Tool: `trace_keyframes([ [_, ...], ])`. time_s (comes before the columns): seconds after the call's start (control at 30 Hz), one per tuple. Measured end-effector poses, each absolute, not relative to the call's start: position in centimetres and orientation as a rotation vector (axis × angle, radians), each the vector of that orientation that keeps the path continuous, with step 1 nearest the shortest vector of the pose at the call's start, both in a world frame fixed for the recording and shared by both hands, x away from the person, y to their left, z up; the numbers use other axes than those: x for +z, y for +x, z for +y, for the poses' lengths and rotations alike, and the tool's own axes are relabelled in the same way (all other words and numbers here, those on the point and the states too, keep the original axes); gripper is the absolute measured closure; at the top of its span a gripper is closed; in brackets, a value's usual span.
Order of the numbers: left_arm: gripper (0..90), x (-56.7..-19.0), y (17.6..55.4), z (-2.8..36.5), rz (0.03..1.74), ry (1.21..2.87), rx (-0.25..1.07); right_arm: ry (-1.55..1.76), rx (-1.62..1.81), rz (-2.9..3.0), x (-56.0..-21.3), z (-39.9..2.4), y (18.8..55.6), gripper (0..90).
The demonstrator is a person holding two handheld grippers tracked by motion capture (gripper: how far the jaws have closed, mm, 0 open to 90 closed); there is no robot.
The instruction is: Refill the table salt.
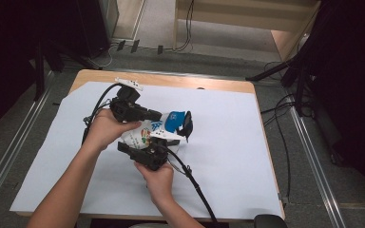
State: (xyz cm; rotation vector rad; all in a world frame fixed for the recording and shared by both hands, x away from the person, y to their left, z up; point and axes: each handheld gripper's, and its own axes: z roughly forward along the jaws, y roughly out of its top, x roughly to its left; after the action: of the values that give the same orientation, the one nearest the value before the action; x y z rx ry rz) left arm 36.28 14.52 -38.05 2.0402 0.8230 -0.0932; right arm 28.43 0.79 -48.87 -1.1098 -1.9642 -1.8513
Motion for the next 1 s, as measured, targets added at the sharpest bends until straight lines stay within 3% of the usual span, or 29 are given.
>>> trace_keyframes([
  [1.0,87.0,-38.06,36.27,14.39,0.823,2.04,-0.085,-1.106,-1.854,-1.989,-48.83,0.78,28.46,66.2],
])
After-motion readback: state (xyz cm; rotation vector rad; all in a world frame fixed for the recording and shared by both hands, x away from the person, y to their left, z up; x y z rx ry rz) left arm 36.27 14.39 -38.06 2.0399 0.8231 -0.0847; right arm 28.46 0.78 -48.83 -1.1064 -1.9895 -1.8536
